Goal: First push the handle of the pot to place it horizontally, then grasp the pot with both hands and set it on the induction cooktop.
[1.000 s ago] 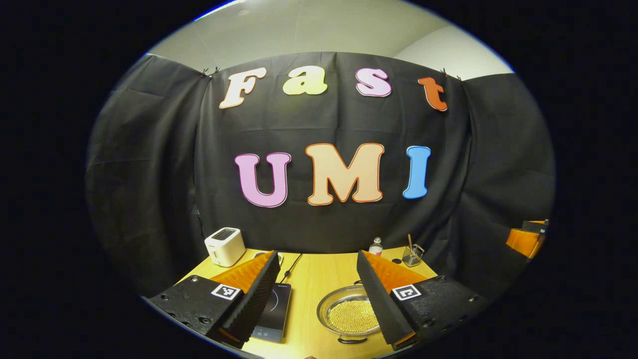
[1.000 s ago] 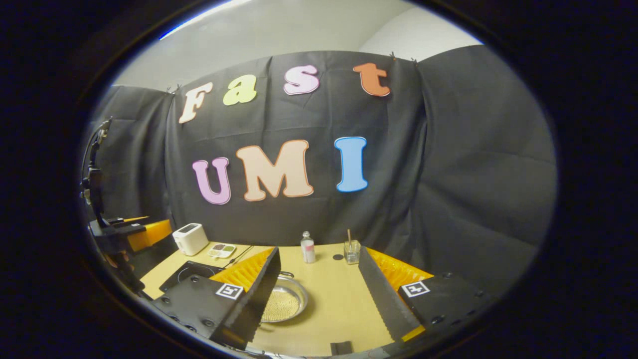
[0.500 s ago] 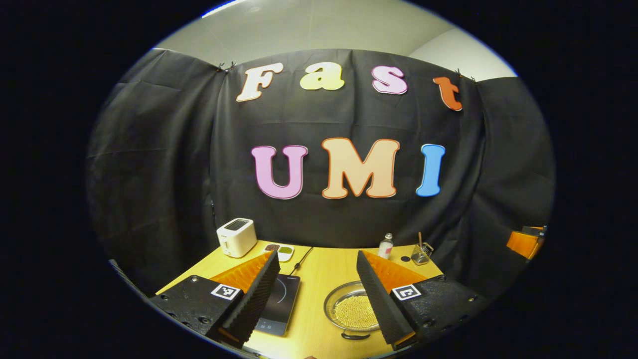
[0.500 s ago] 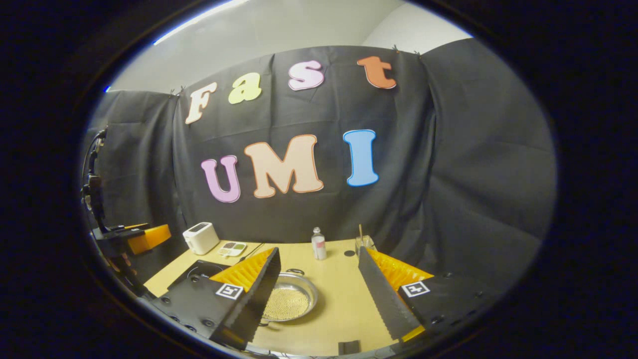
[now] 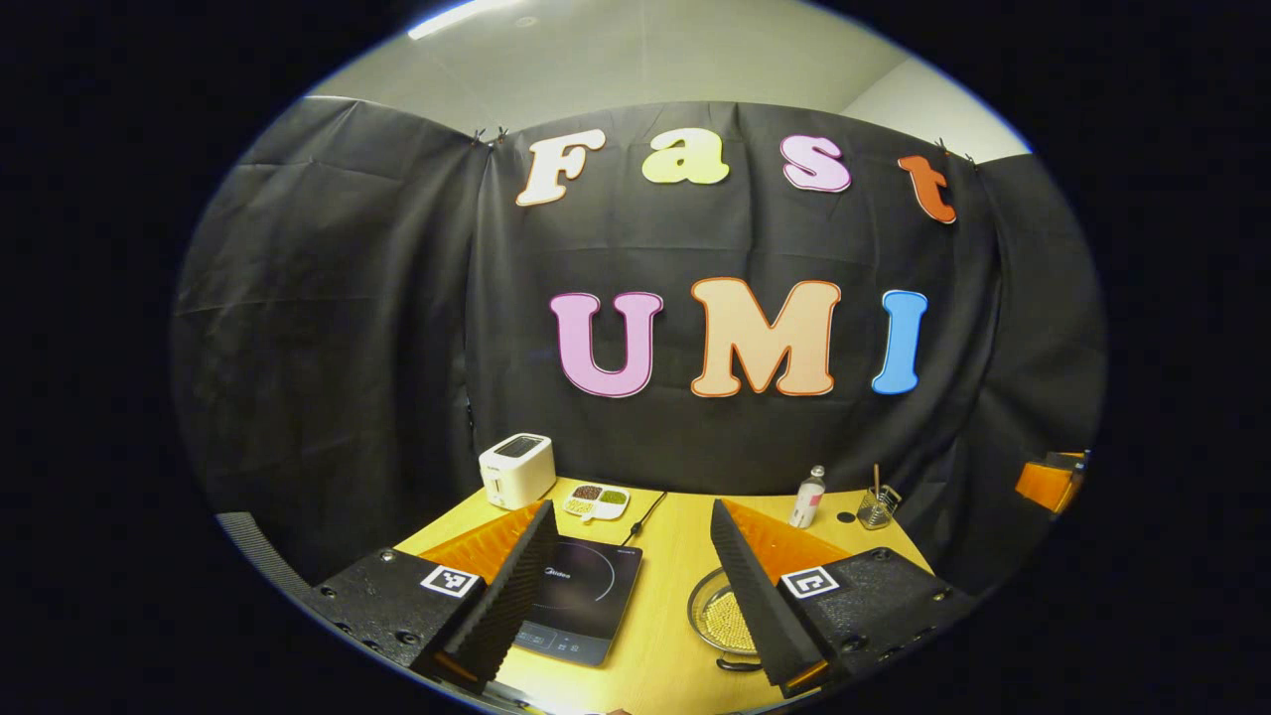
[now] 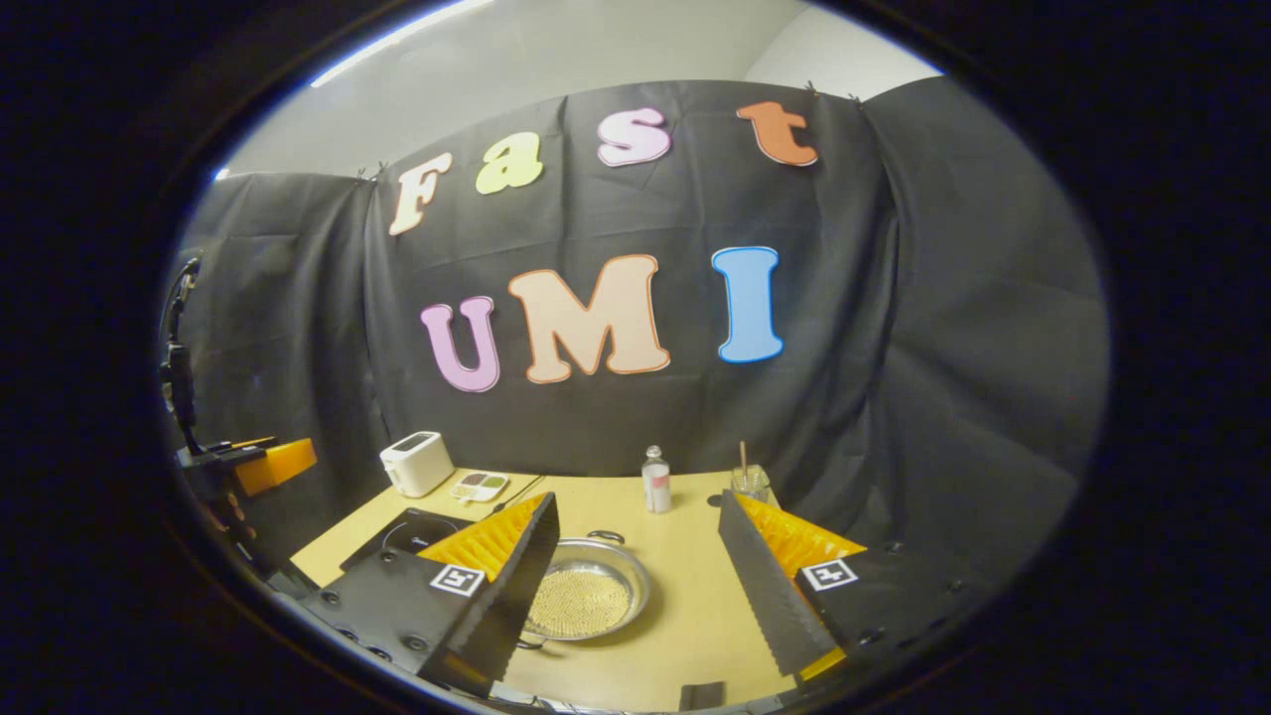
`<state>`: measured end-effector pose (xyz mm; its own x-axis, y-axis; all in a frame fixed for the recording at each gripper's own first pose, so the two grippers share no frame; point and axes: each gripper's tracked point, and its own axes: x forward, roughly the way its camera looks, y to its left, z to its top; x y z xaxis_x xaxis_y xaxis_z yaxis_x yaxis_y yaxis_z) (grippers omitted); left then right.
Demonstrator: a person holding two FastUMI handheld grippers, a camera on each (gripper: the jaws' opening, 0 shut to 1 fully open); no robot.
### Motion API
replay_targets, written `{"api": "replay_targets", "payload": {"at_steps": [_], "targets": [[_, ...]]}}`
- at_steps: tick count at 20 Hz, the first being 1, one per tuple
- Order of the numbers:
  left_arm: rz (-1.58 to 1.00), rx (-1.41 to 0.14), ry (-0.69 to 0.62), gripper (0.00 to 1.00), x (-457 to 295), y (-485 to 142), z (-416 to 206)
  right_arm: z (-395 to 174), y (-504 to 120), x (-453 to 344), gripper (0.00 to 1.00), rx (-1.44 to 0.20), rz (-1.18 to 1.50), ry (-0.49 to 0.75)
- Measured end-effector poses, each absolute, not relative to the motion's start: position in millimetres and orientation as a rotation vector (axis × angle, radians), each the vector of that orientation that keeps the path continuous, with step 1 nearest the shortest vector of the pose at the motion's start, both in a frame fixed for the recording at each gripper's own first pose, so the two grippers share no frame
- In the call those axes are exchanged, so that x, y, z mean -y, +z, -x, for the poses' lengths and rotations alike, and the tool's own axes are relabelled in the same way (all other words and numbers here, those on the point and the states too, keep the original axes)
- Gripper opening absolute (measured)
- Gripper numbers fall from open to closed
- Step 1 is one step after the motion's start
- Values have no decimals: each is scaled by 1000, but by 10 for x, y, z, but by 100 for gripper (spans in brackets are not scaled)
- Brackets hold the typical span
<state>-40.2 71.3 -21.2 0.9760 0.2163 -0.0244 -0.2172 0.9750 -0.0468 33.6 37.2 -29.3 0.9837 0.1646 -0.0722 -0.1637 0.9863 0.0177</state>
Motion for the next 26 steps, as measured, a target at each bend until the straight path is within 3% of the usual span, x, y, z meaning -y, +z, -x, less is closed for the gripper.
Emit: {"api": "replay_targets", "payload": {"at_steps": [1,4,6,8,10,11,13,18,19,21,25,26], "targets": [[48,-19,223,91,-738,-211,417,-346,-314,-443,93,-78,-16,188],[52,-32,236,95,-811,-267,409,-350,-335,-551,51,-93,-38,216],[53,-42,239,91,-869,-285,401,-394,-379,-545,24,-107,-44,198],[49,-48,243,91,-934,-293,390,-452,-426,-624,17,-121,-48,206],[41,-43,250,91,-1008,-283,373,-484,-486,-674,27,-134,-24,207],[37,-41,253,91,-1050,-263,366,-498,-522,-709,27,-139,-3,208],[28,-32,254,95,-1140,-238,335,-531,-632,-811,14,-159,25,217],[2,-16,247,95,-1397,-232,242,-597,-1073,-1080,14,-259,55,220],[4,-16,241,91,-1451,-241,208,-615,-1189,-1137,14,-288,57,218],[15,-22,230,95,-1559,-291,132,-638,-1424,-1264,14,-354,54,217],[30,-43,212,91,-1803,-431,-58,-719,-1946,-1449,14,-512,77,198],[34,-48,206,95,-1864,-467,-99,-734,-2086,-1476,14,-561,83,187]]}}
